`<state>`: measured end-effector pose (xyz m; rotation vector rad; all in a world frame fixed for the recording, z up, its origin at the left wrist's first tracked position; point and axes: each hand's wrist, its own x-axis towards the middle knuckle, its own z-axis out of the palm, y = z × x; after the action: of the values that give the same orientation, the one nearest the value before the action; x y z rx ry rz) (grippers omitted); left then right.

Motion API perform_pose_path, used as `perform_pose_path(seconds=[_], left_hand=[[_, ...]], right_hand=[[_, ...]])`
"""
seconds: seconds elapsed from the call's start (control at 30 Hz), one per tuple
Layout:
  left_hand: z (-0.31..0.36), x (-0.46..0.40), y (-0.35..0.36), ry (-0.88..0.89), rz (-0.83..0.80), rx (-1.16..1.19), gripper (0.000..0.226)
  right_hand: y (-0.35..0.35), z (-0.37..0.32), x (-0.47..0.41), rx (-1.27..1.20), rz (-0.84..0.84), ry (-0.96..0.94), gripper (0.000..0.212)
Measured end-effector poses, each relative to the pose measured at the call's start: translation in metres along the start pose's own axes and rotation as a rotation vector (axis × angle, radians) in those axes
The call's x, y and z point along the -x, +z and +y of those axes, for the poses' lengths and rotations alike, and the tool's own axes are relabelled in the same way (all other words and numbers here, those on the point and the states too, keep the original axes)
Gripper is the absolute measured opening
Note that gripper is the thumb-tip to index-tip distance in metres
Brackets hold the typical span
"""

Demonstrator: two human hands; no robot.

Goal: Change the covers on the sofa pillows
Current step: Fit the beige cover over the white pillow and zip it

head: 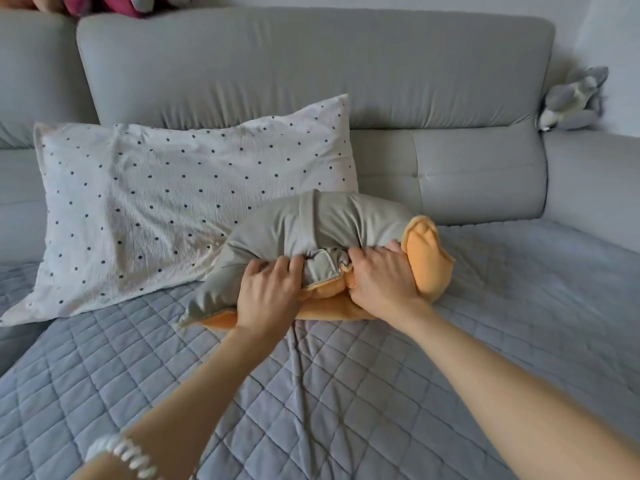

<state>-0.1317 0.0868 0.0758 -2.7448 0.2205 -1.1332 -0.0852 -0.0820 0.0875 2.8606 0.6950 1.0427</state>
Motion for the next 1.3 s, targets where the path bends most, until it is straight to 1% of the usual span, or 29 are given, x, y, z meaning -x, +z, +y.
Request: perform_pose_path(seconds=[0.03,0.07,0.1,0.13,0.17,0.23,0.27,0.3,0.37,0.43,0.47,0.5,0.53,0.57,0.63,0.67,0.7,0.77,0.87,0.9,0.93,1.0,1.07,1.13,1.17,1.2,1.27,1.3], left_hand=[[-0.003,0.000,-0.005,0.025,-0.053,0.007,0.029],[-0.004,0.002,-0.011,0.048,-0.119,0.011,0.040],[-0.005,0.007,-0.017,0.067,-0.188,0.024,0.050],[-0.005,0.012,-0.024,0.066,-0.241,0.051,0.056],[-0.006,0.017,-0.028,0.066,-0.289,0.087,0.057],[-0.008,0.026,-0.038,0.027,-0.331,0.190,0.051],[-0.009,0.032,-0.042,0.021,-0.302,0.214,0.050],[-0.010,0.038,-0.046,0.035,-0.255,0.221,0.051],[-0.011,0.057,-0.053,0.075,-0.109,0.192,0.061],[-0.017,0.081,-0.055,0.142,0.052,0.109,0.066],[-0.022,0.092,-0.056,0.159,0.125,0.076,0.066],[-0.024,0.104,-0.057,0.146,0.183,0.055,0.065],[-0.027,0.111,-0.059,0.101,0.229,0.039,0.066],[-0.030,0.117,-0.059,0.040,0.245,0.031,0.069],[-0.031,0.122,-0.053,-0.060,0.180,0.034,0.074],[-0.030,0.123,-0.050,-0.092,0.120,0.049,0.076],[-0.030,0.121,-0.046,-0.111,0.065,0.070,0.077],[-0.030,0.113,-0.036,-0.103,-0.021,0.089,0.075],[-0.024,0.089,-0.021,-0.056,-0.051,0.059,0.058],[-0.020,0.081,-0.018,-0.061,-0.068,0.060,0.051],[-0.015,0.073,-0.016,-0.070,-0.107,0.056,0.048],[-0.008,0.062,-0.018,-0.070,-0.197,0.044,0.046],[-0.009,0.053,-0.031,-0.028,-0.303,0.050,0.047],[-0.023,0.050,-0.045,-0.031,-0.400,0.125,0.052],[-0.032,0.051,-0.050,-0.041,-0.447,0.167,0.056],[-0.041,0.055,-0.056,-0.021,-0.445,0.202,0.062],[-0.053,0.073,-0.070,0.028,-0.380,0.251,0.072],[-0.058,0.085,-0.074,0.031,-0.340,0.277,0.076]], right_hand=[[-0.008,0.001,0.002,-0.026,-0.056,-0.005,0.023],[-0.016,0.002,0.006,-0.068,-0.099,-0.010,0.016],[-0.025,0.003,0.011,-0.115,-0.177,-0.008,0.017],[-0.035,0.003,0.016,-0.165,-0.244,-0.013,0.024],[-0.044,0.003,0.021,-0.199,-0.309,-0.024,0.032],[-0.064,0.001,0.028,-0.246,-0.401,-0.042,0.046],[-0.070,0.001,0.032,-0.244,-0.412,-0.044,0.052],[-0.073,0.002,0.039,-0.232,-0.377,-0.052,0.057],[-0.071,0.005,0.062,-0.164,-0.225,-0.083,0.063],[-0.068,0.007,0.089,-0.096,-0.078,-0.058,0.066],[-0.065,0.008,0.100,-0.058,-0.038,-0.030,0.075],[-0.061,0.011,0.113,-0.027,-0.033,0.003,0.088],[-0.061,0.012,0.121,0.002,-0.020,0.038,0.100],[-0.058,0.014,0.127,0.028,-0.011,0.067,0.110],[-0.052,0.015,0.131,0.079,-0.051,0.087,0.118],[-0.047,0.016,0.129,0.094,-0.064,0.076,0.115],[-0.040,0.018,0.127,0.105,-0.043,0.062,0.109],[-0.027,0.026,0.116,0.115,-0.011,0.053,0.095],[-0.008,0.030,0.094,0.085,0.077,0.088,0.067],[-0.005,0.027,0.087,0.069,0.080,0.104,0.058],[-0.003,0.023,0.080,0.062,0.067,0.118,0.050],[-0.005,0.019,0.072,0.052,0.008,0.114,0.042],[-0.022,0.019,0.067,0.054,-0.079,0.065,0.036],[-0.044,0.023,0.067,0.015,-0.184,0.001,0.026],[-0.053,0.027,0.069,-0.043,-0.225,-0.033,0.025],[-0.060,0.031,0.073,-0.112,-0.250,-0.049,0.028],[-0.073,0.039,0.088,-0.241,-0.260,-0.058,0.049],[-0.075,0.045,0.100,-0.241,-0.221,-0.075,0.061]])
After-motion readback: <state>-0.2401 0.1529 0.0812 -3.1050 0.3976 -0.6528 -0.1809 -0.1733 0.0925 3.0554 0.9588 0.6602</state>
